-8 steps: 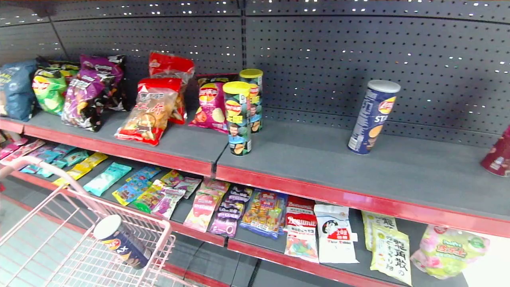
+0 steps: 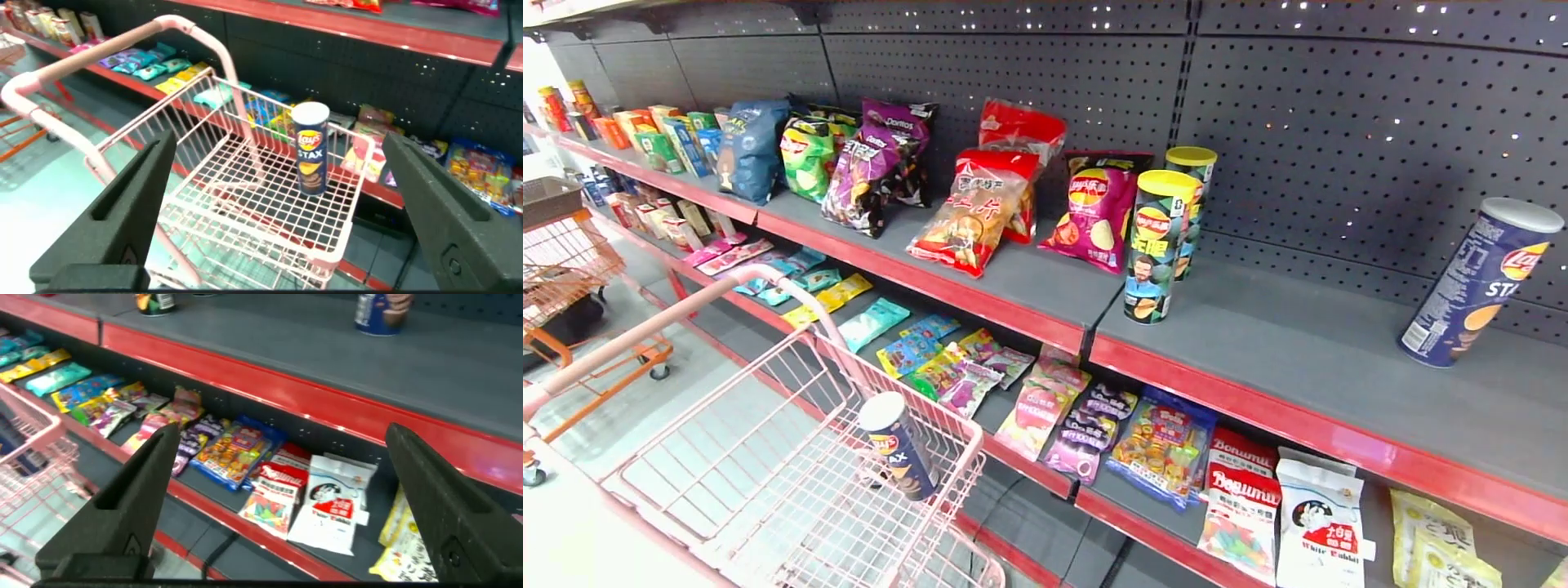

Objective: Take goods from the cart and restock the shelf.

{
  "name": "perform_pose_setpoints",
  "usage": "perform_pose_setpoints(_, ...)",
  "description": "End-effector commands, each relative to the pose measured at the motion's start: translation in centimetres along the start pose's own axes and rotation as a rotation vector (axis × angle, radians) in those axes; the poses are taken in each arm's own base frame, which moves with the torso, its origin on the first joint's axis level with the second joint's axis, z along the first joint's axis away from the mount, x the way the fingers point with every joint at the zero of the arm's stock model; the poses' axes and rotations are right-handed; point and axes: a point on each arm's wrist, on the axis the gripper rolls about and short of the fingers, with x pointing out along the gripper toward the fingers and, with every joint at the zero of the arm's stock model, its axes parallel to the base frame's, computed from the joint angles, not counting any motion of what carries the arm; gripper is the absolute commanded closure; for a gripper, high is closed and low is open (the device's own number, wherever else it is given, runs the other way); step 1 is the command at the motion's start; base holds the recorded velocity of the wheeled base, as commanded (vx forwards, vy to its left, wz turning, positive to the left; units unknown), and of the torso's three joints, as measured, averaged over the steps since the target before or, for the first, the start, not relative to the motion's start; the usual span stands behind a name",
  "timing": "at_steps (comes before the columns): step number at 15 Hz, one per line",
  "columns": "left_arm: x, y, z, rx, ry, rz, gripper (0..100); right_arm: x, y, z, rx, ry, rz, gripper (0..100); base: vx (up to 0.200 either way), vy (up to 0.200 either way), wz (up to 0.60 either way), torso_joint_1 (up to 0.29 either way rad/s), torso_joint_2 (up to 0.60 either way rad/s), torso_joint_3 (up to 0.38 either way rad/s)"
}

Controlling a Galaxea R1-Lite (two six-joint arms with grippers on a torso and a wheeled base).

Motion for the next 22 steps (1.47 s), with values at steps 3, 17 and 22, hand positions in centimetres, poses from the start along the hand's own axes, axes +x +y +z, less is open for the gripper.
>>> perform_pose_setpoints(3,0.0,0.0,0.0,0.0,0.001,-0.001,0,0.0,0.0,0.0,0.001,0.0,0.0,0,0.0,0.0,0.0,-0.076,0.19,0.101)
perform_pose_setpoints(17,0.0,0.0,0.0,0.006,0.004,-0.007,0,0.0,0.0,0.0,0.002,0.0,-0.001,0,0.0,0.0,0.0,-0.166,0.43,0.256)
perform_pose_setpoints(22,-0.2,0.0,1.7,-0.046,-0.032,0.0,0,0.0,0.0,0.0,0.004,0.0,-0.001,0,0.0,0.0,0.0,-0.116,0.34,0.218)
